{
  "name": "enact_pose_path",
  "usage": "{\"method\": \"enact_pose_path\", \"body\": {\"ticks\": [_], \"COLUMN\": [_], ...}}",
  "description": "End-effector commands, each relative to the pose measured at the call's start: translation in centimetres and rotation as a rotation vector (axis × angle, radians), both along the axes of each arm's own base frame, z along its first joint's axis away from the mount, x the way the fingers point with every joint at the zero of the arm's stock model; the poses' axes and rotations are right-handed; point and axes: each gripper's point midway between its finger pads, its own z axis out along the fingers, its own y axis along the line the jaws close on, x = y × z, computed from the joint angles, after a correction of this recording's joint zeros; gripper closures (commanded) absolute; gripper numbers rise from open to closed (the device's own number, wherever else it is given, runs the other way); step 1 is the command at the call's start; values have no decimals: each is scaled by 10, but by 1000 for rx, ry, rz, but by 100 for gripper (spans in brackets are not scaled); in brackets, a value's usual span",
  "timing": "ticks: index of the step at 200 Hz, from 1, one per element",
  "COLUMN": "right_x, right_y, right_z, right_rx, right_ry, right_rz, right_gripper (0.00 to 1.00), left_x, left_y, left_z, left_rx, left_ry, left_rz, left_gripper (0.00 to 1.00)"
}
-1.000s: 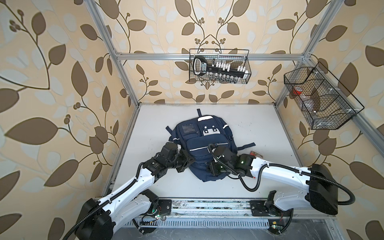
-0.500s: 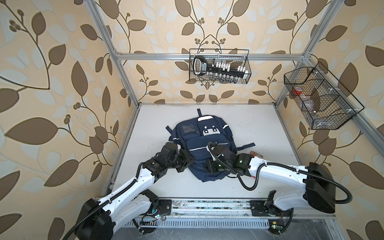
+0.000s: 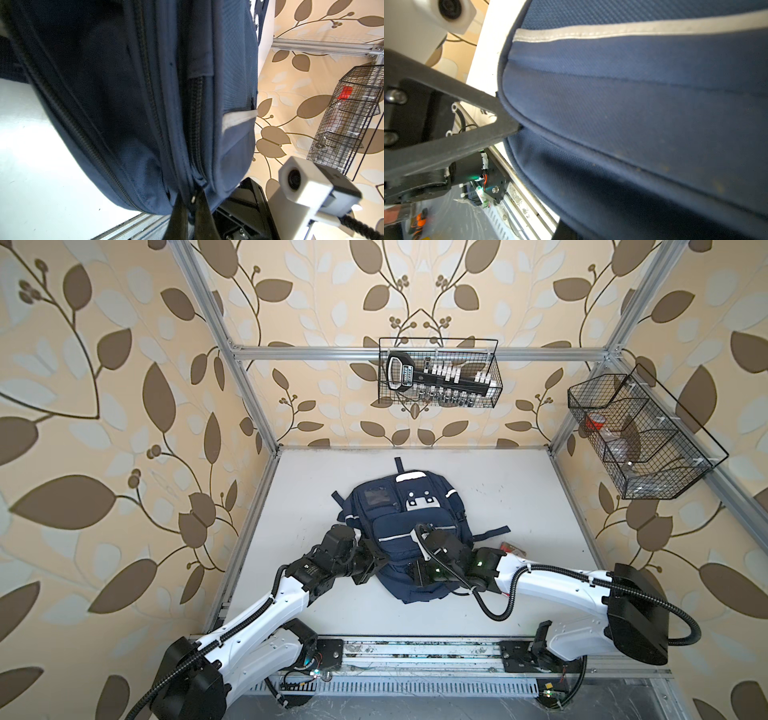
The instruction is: Pack the student bag
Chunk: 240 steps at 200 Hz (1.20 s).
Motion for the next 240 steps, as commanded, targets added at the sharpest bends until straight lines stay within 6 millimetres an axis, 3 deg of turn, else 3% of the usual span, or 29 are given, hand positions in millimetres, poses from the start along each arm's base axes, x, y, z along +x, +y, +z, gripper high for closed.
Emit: {"method": "enact_pose_path", "body": {"ticks": [1,96,131,156,188,214,226,240], "right_x": [6,-5,7,9,3,-13,-21,-27], "right_y": [-13,-97,-123,-123,-119,-88,-71,-59], "right_z": [6,-6,-6,0,-1,7,11,12], "right_rx": [-28,-451,-506,-477,-445,-336,-296,-290], "right_ry": [-36,-41,-40,-41,-18,-32,-36,-44], "right_rz": [-38,-152,-208,-204,-203,-137,-106,-87], "right_gripper": [100,100,100,100,100,100,100,100], "left_x": [10,10,6,9,29,45,50,52], "left_y": [1,10,34,70,105,125,128,113], "left_z": [14,15,5,-7,-5,1,3,12], "left_rx": [-12,21,149,276,256,261,237,161], "left_ry": [-67,-80,-43,8,41,27,39,32], "left_rz": [13,40,83,137,218,269,275,223], "left_gripper": [100,100,100,100,100,100,100,100]}}
